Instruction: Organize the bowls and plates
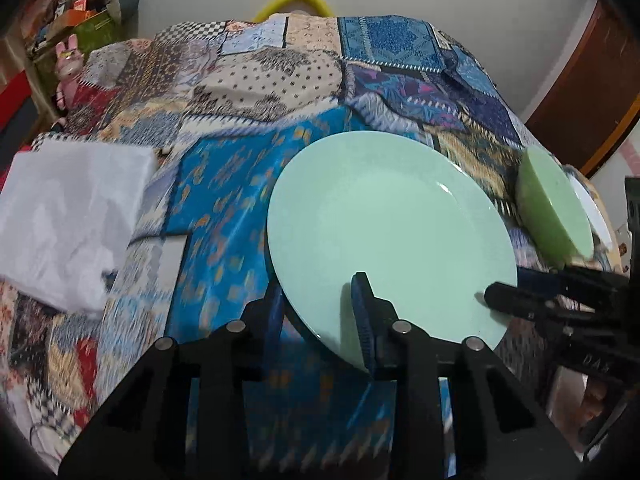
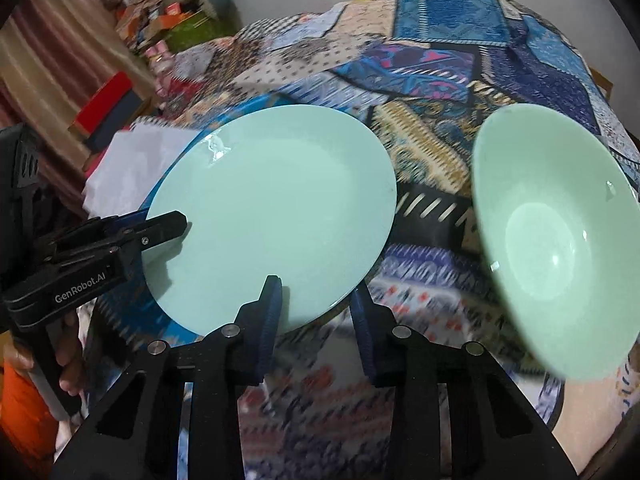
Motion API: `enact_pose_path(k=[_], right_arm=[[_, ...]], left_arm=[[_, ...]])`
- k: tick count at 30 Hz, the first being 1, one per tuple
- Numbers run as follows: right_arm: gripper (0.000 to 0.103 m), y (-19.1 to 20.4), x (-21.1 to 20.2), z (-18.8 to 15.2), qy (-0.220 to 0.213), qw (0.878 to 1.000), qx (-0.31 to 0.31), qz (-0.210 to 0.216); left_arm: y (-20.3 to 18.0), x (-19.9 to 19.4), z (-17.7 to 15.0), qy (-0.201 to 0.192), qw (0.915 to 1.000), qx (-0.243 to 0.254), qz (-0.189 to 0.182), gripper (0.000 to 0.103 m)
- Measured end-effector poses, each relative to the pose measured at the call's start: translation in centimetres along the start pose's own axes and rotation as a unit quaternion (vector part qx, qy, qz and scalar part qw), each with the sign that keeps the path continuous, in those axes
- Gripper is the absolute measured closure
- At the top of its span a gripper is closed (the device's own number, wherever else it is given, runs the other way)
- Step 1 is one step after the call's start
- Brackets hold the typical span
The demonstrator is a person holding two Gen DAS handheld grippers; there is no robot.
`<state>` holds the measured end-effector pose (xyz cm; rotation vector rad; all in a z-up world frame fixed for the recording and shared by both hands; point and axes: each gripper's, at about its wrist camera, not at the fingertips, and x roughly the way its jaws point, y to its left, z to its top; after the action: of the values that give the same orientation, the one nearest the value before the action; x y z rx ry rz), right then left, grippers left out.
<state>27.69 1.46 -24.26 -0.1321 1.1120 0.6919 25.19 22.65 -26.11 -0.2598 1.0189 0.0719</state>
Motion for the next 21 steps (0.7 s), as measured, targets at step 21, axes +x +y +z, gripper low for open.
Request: enact_pose_path(k=[21], right_arm=[[0.071,3.0,0.2,-1.7,0.04,0.998,-0.04,0.021]], left_arm=[[2.2,-4.7,-7.8,0.031,0.9975,-0.058,-0.025,0.07]])
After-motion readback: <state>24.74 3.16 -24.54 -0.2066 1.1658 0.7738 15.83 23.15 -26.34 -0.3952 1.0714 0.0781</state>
